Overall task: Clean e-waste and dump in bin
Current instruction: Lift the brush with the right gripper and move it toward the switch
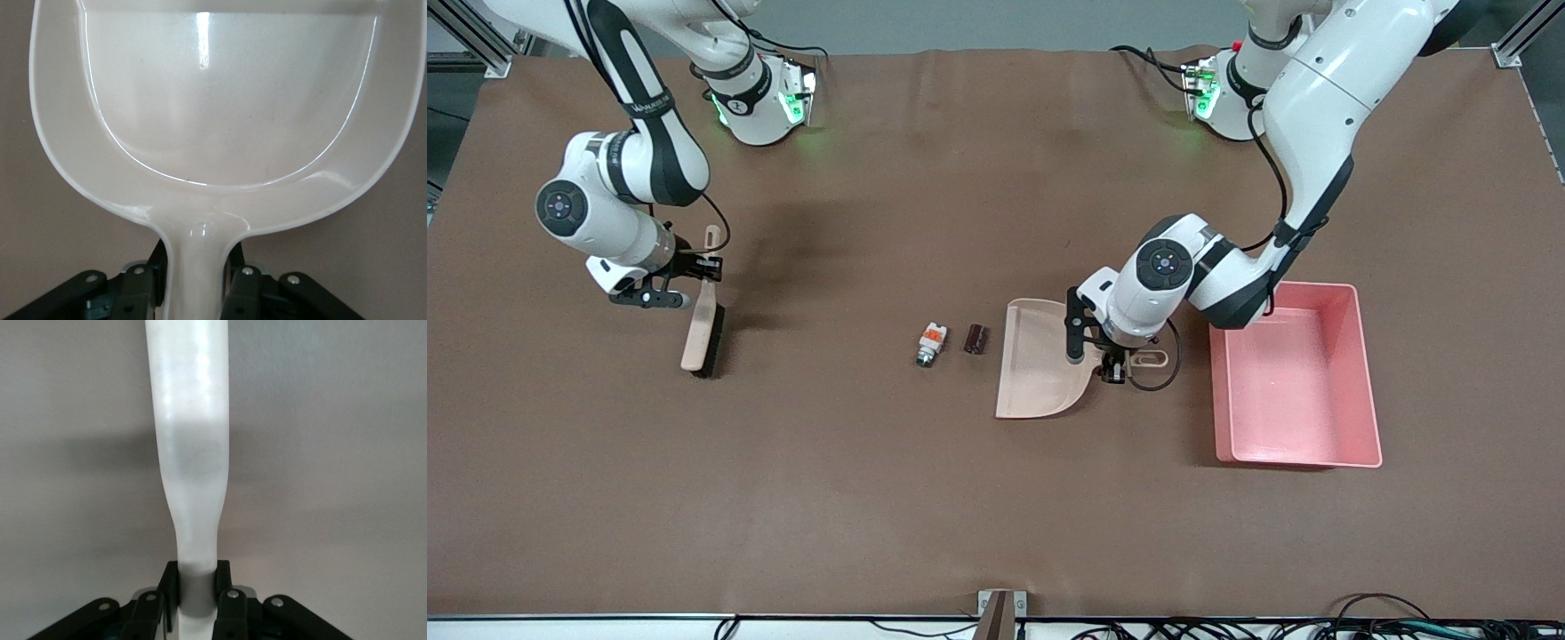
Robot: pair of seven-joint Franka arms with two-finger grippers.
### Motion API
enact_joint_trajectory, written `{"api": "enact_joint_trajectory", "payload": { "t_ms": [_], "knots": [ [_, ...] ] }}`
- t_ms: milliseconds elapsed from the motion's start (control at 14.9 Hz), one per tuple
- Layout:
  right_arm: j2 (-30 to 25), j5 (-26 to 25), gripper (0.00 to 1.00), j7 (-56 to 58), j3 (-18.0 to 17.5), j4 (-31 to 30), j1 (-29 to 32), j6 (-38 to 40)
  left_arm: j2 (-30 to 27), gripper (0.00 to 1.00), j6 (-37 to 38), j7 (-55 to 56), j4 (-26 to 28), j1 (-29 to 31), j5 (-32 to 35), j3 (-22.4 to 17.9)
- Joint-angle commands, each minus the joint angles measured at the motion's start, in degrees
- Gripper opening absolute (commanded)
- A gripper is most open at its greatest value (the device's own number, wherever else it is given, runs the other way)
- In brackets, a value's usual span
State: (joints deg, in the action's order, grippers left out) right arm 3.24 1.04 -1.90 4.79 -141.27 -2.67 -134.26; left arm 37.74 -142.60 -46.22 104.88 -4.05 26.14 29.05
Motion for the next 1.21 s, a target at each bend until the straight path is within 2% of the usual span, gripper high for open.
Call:
{"api": "enact_joint_trajectory", "payload": {
  "t_ms": [0,67,268,470,671,805,1141],
  "knots": [
    [-1.57,0.63,0.0,-7.21,-0.3,4.33,-5.04,4.36,-0.03,0.3,-0.66,-0.71,-0.02,0.62,1.01,0.74],
    [-1.31,1.59,0.0,-9.68,-0.3,5.04,-6.8,4.09,-0.03,0.27,-0.66,-0.71,-0.2,0.62,1.01,0.74],
    [0.88,10.11,0.0,-10.84,-0.3,8.29,-11.73,4.36,-0.12,0.22,-0.4,-0.71,-0.46,0.27,1.01,0.74],
    [5.09,12.66,0.0,-12.33,-0.3,12.67,-16.56,4.18,-0.03,0.2,-0.22,-0.62,-0.64,0.01,1.01,0.74],
    [10.19,13.47,0.0,-17.42,-0.3,17.59,-20.52,4.53,-0.03,0.24,-0.22,-0.62,-0.64,0.01,1.01,0.74],
    [12.22,13.47,0.0,-18.66,-0.3,18.4,-21.84,3.75,-0.12,0.32,-0.22,-0.62,-0.55,0.01,1.01,0.74],
    [14.86,13.64,0.0,-25.61,-0.39,20.16,-29.39,2.42,-0.73,0.34,-0.22,-0.62,-0.2,0.18,1.01,0.74]
  ]
}}
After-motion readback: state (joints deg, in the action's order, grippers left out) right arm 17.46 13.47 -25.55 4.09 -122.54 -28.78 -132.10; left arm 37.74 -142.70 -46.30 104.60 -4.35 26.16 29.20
